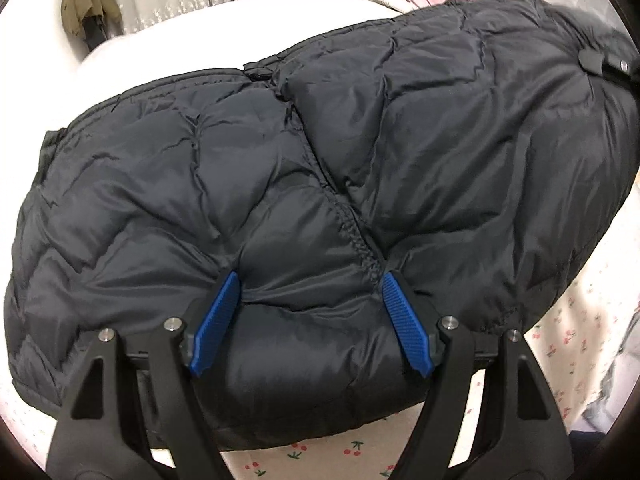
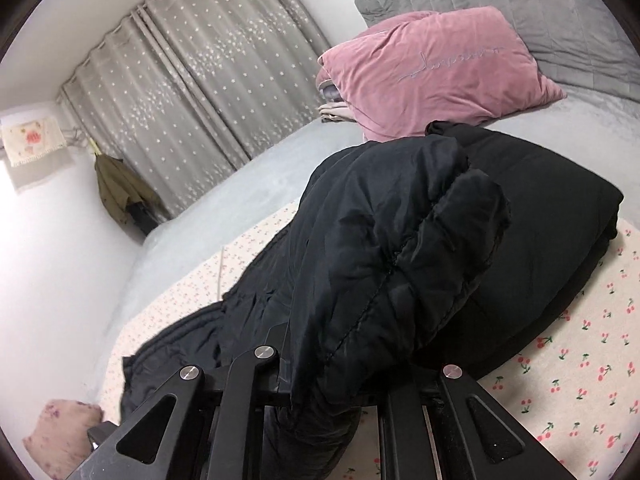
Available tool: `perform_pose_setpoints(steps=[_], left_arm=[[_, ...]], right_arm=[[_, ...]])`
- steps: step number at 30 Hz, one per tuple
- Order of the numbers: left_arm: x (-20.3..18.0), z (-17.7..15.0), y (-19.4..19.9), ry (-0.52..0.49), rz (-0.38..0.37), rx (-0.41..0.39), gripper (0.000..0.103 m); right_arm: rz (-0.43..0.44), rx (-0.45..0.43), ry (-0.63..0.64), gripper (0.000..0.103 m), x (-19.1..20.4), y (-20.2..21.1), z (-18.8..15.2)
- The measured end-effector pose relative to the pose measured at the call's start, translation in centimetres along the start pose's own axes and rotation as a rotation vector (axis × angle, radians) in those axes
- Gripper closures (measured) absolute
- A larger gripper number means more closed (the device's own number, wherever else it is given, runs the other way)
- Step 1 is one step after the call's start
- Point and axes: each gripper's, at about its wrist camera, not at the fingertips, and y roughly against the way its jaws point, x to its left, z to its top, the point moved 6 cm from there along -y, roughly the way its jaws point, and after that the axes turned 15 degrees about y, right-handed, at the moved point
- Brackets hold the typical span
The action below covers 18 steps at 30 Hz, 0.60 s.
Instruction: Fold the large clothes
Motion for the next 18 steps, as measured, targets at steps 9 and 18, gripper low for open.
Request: perform_pose_setpoints(steps=[9,18], left_arm=[[5.3,2.1,4.1,0.142,-0.120,-0.074,0.028],[2.4,-0.2,0.1,0.030,-0.030,-0.007,0.028]], right_arm=[[0.009,-0.008,-0.003,0.089,-0.3,-0.4,-0.1],[0.040,-0.084,0.207,0.089,4.2,0.8,0.7]])
